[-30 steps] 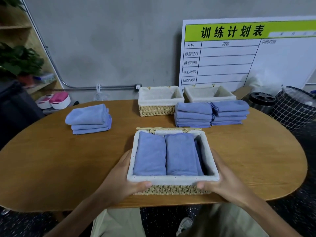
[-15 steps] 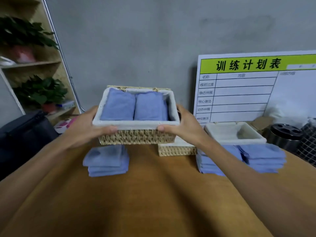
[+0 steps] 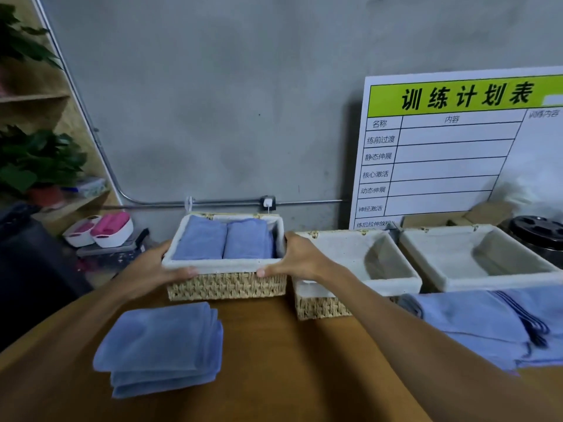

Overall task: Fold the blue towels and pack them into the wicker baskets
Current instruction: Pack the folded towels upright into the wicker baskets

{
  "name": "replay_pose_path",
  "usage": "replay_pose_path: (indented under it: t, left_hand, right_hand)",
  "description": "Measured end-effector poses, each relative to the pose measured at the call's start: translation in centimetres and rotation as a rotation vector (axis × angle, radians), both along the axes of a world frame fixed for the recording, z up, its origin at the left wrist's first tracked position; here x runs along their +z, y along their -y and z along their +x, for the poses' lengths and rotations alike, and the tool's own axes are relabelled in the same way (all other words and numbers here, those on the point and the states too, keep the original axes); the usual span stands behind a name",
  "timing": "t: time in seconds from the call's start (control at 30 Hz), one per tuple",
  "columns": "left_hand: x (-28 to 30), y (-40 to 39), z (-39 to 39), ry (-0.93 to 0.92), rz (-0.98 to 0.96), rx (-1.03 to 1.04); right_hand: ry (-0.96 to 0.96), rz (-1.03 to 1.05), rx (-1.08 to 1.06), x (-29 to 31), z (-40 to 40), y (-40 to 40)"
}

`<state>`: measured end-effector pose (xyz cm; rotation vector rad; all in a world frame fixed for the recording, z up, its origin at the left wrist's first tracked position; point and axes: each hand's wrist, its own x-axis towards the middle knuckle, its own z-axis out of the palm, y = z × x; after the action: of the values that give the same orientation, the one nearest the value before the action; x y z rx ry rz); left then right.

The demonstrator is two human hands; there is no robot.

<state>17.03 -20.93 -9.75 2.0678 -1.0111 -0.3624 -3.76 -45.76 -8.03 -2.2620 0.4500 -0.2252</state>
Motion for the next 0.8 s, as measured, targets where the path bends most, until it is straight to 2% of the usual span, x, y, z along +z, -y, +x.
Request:
replay_pose_path:
  t: [0.13, 0.27, 0.4, 0.53, 0.6, 0.67, 0.73, 0.8]
  left_hand:
    - [-2.4, -0.2, 0.9, -0.050, 0.103, -0.035]
    - [-3.4, -0.8, 2.0, 0.077, 0.280, -0.061]
    - [-3.2, -0.8, 2.0, 0.121, 0.300, -0.034]
    - [-1.1, -1.2, 1.5, -0.048, 0.329, -0.083]
    - [0.8, -1.0, 1.0, -0.015, 0.245, 0.010]
    - [3.4, 0.3, -1.1, 0.096, 0.094, 0.082]
    - [5.8, 2.6, -5.0, 0.151, 0.041, 0.020]
    - [6.5, 5.6, -9.2, 0.240, 0.172, -0.110]
  right_hand:
    - [-0.247, -0.144, 0.021, -0.9, 1.9, -0.7]
    - [-0.443, -0.316, 0.099, -0.6, 3.0, -2.4]
    - [-0.406, -0.294, 0.090, -0.4, 2.2, -3.0]
    - [-0.231, -0.194, 0.104, 1.7, -1.3, -1.5]
    - [-0.120, -0.169, 0.054, 4.1, -4.5, 0.6]
    - [-0.071, -0.239, -0.020, 5.4, -8.1, 4.3]
    - [-0.139, -0.367, -0.128, 5.0, -11.7, 8.3]
    - [-0.293, -0.455, -0.198, 3.9, -14.5, 10.9]
